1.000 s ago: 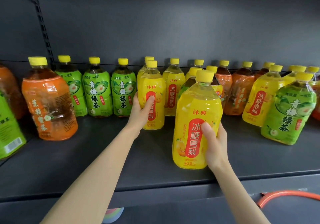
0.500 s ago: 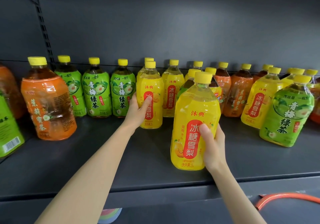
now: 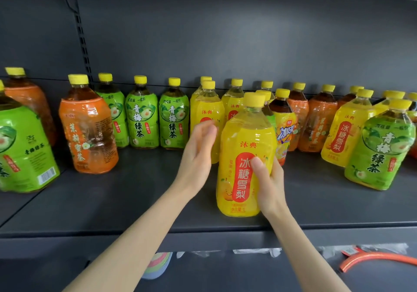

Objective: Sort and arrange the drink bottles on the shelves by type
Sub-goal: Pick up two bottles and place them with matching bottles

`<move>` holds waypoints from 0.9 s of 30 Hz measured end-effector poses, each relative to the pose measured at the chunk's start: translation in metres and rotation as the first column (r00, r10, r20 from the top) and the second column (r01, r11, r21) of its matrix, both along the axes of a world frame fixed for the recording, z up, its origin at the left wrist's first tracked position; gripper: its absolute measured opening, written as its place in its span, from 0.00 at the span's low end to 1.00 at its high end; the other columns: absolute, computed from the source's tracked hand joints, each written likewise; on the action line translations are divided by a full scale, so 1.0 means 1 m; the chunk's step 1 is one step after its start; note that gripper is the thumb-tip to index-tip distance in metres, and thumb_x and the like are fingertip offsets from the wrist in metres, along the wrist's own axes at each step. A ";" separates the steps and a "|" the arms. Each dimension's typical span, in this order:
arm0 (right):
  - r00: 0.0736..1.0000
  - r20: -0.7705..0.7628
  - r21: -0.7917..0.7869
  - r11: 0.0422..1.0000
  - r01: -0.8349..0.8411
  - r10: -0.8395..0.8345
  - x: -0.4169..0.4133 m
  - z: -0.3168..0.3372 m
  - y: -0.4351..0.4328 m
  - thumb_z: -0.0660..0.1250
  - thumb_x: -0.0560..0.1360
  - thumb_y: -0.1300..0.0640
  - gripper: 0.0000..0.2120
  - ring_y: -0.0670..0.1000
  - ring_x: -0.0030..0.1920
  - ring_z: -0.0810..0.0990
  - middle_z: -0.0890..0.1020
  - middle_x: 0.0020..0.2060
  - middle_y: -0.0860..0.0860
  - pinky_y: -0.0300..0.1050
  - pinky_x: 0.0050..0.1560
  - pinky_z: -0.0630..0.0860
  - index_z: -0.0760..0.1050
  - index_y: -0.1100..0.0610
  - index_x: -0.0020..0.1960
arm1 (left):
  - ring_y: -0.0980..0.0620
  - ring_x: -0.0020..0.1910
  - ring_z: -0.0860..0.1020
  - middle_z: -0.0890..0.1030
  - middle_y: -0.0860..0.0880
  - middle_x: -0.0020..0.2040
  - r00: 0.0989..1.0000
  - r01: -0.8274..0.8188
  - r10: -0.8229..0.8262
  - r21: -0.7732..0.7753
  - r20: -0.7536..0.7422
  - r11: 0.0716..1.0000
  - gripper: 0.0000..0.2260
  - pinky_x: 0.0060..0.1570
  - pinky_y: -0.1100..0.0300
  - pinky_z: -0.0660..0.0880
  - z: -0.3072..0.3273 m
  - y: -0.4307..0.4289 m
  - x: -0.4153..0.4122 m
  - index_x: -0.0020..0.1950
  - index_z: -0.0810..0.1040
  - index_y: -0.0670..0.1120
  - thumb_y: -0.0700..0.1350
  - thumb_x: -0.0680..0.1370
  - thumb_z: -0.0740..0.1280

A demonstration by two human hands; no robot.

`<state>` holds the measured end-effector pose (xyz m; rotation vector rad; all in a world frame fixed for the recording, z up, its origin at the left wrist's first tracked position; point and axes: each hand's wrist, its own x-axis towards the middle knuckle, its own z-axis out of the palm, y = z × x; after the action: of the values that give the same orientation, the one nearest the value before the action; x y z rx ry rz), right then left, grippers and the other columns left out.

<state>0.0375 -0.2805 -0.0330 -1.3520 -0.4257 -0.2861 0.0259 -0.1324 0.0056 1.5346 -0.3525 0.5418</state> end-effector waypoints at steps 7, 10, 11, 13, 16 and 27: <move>1.000 0.011 -0.143 0.990 0.001 0.001 0.000 0.001 0.034 0.63 0.65 0.34 0.27 0.44 0.50 0.82 0.81 0.50 0.45 0.46 0.50 0.80 0.68 0.47 0.59 | 0.61 0.57 0.77 0.73 0.59 0.62 0.999 0.033 -0.033 -0.011 0.023 0.999 0.30 0.51 0.65 0.76 -0.011 0.002 -0.007 0.71 0.58 0.59 0.63 0.71 0.60; 0.973 0.161 -0.290 0.934 0.208 -0.166 0.001 0.004 0.034 0.57 0.69 0.33 0.28 0.40 0.53 0.75 0.76 0.53 0.48 0.41 0.53 0.73 0.72 0.52 0.59 | 0.62 0.56 0.77 0.74 0.64 0.58 0.999 -0.020 0.019 0.010 0.047 1.000 0.26 0.49 0.65 0.77 -0.013 0.009 -0.002 0.65 0.60 0.63 0.63 0.69 0.62; 0.935 0.243 -0.296 0.898 0.325 -0.258 0.003 0.004 0.030 0.57 0.71 0.34 0.28 0.41 0.55 0.73 0.74 0.53 0.48 0.41 0.54 0.71 0.73 0.54 0.59 | 0.62 0.55 0.77 0.74 0.64 0.57 0.999 -0.023 0.022 0.012 0.043 1.000 0.25 0.49 0.64 0.77 -0.014 0.011 0.000 0.64 0.60 0.64 0.63 0.69 0.63; 0.843 0.343 -0.251 0.824 0.508 -0.414 0.011 0.003 0.017 0.59 0.73 0.38 0.28 0.48 0.61 0.70 0.70 0.58 0.49 0.47 0.61 0.70 0.72 0.57 0.62 | 0.62 0.54 0.78 0.76 0.62 0.56 0.999 -0.034 0.033 0.009 0.029 0.999 0.25 0.49 0.62 0.78 -0.015 0.015 0.007 0.62 0.62 0.62 0.64 0.68 0.63; 0.829 0.286 -0.246 0.800 0.548 -0.480 0.027 0.006 -0.003 0.66 0.72 0.38 0.34 0.51 0.70 0.63 0.63 0.66 0.48 0.50 0.71 0.63 0.64 0.55 0.70 | 0.62 0.54 0.78 0.77 0.64 0.54 0.998 -0.056 0.056 -0.003 0.019 0.998 0.30 0.48 0.63 0.78 -0.015 0.019 0.017 0.62 0.63 0.61 0.67 0.65 0.68; 0.910 0.117 -0.315 0.854 0.414 -0.398 0.048 -0.003 -0.017 0.68 0.67 0.41 0.44 0.49 0.75 0.60 0.63 0.75 0.49 0.49 0.73 0.61 0.53 0.50 0.78 | 0.51 0.67 0.70 0.64 0.50 0.70 0.987 -0.156 0.159 0.108 -0.020 0.982 0.39 0.62 0.45 0.73 -0.020 0.027 0.059 0.70 0.58 0.62 0.71 0.63 0.68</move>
<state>0.0858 -0.2973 -0.0357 -1.7729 -0.2265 -0.6198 0.0852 -0.1053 -0.0147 1.6806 -0.2416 0.6327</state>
